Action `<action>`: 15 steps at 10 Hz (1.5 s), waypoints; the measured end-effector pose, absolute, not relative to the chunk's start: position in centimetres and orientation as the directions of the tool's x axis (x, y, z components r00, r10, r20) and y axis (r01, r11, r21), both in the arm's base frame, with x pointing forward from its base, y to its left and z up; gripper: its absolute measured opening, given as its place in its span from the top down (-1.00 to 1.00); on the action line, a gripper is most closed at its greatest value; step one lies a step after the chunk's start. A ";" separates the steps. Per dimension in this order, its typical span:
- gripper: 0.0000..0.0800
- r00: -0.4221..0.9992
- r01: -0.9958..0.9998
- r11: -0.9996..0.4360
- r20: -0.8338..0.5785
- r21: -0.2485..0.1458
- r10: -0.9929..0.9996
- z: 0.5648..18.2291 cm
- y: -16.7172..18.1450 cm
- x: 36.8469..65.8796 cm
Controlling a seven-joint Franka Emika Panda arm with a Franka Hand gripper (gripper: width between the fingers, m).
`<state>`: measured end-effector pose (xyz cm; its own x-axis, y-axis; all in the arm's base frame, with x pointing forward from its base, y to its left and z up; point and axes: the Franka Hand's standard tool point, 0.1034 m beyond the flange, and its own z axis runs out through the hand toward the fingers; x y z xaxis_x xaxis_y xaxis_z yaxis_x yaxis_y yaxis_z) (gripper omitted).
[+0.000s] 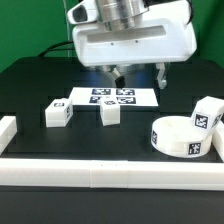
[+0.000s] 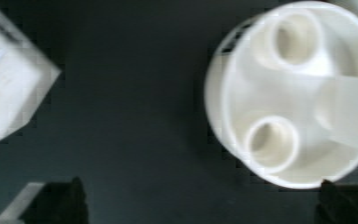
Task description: Assemble stool
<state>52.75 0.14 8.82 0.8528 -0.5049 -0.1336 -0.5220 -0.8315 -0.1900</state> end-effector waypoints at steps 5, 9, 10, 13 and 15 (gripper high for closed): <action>-0.62 0.931 -0.354 -0.928 -0.137 -0.113 -0.338 9.3 -0.7 52.3; -0.62 0.984 -0.133 -0.988 -0.127 -0.083 -0.122 9.2 -1.5 51.8; -0.62 0.989 -0.036 -0.998 -0.144 -0.058 -0.028 9.0 -1.9 51.3; -0.62 0.984 0.061 -0.997 -0.167 -0.046 0.068 8.5 -2.7 50.2; -0.62 0.980 0.064 -0.997 -0.184 -0.048 0.072 8.5 -2.4 50.1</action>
Offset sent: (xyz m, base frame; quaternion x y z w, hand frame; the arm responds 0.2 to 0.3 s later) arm -0.0075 -0.0092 0.0080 -0.0426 0.0059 -0.0413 0.9982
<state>50.10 -2.44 8.51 0.9803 0.0722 -0.1840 0.0645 -0.9968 -0.0476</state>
